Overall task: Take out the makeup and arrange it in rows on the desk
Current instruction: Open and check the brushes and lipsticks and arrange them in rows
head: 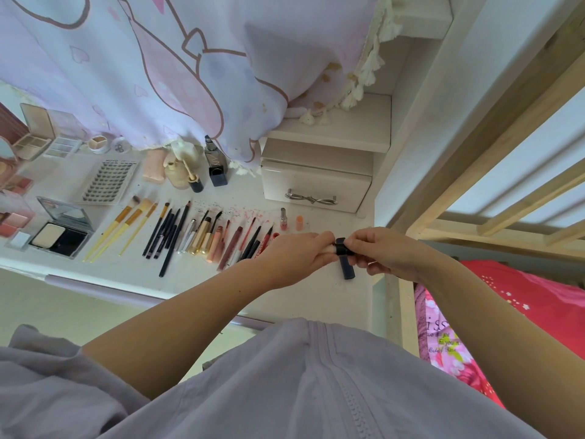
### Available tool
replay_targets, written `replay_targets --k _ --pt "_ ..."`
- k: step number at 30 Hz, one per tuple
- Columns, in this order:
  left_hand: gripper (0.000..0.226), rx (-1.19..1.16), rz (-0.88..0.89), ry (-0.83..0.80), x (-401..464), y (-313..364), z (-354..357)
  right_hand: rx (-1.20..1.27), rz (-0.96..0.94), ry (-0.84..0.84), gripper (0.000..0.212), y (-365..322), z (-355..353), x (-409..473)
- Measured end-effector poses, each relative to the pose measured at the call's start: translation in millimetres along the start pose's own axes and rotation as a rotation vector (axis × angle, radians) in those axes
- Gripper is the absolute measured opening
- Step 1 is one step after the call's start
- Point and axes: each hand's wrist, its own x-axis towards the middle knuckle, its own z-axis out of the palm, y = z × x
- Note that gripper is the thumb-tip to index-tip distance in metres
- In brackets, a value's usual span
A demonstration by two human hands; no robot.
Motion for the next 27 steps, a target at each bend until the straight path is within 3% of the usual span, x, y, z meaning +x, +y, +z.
replay_targets --k 2,6,10,15,19,25,27 --pt "0.034 -0.013 -0.030 0.003 0.1 -0.3 -0.2 0.030 -0.012 -0.008 0.016 -1.1 -1.6 -1.9" --pt "0.034 -0.036 -0.032 0.007 -0.5 -0.2 0.3 0.040 0.033 0.002 0.032 -2.3 0.5 -1.6" --pt "0.034 -0.053 -0.033 -0.004 -0.5 0.9 0.0 0.020 0.002 -0.009 0.016 -1.7 -1.1 -2.3" --pt "0.035 -0.037 -0.017 0.009 -1.4 1.1 -1.8 0.038 0.026 -0.017 0.032 -0.8 0.5 0.1" --pt "0.033 -0.035 -0.021 0.004 -1.4 1.5 -2.8 0.052 -0.048 -0.040 0.011 0.7 -2.6 0.0" --pt "0.033 -0.030 -0.016 0.017 -2.0 0.0 -1.9 0.100 0.030 -0.027 0.034 2.4 -2.7 1.8" --pt "0.033 -0.027 -0.015 0.009 -1.8 -0.5 -1.2 0.080 0.009 -0.039 0.024 3.8 -2.2 2.7"
